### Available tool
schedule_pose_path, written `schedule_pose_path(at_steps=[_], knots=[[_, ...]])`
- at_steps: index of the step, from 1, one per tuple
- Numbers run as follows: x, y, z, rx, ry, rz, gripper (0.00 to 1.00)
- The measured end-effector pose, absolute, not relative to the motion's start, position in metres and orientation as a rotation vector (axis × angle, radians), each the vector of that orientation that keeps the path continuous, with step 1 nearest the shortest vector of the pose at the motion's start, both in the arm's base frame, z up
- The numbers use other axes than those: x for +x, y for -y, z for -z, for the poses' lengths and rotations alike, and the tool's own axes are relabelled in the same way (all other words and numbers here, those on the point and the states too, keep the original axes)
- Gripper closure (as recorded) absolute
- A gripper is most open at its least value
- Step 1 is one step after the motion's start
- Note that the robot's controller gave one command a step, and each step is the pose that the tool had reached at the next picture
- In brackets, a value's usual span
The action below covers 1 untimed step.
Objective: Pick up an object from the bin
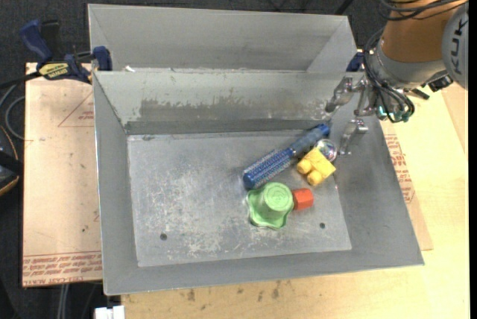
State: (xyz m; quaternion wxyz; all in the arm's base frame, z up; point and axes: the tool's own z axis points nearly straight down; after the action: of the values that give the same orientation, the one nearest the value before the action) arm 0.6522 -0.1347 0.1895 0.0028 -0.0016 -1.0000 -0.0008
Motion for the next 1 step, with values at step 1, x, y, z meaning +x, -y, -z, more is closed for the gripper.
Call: schedule_pose_path(at_steps=[1], knots=[[0.6048, 0.1141, -0.0771, -0.363, 3.123, 0.002, 0.0]])
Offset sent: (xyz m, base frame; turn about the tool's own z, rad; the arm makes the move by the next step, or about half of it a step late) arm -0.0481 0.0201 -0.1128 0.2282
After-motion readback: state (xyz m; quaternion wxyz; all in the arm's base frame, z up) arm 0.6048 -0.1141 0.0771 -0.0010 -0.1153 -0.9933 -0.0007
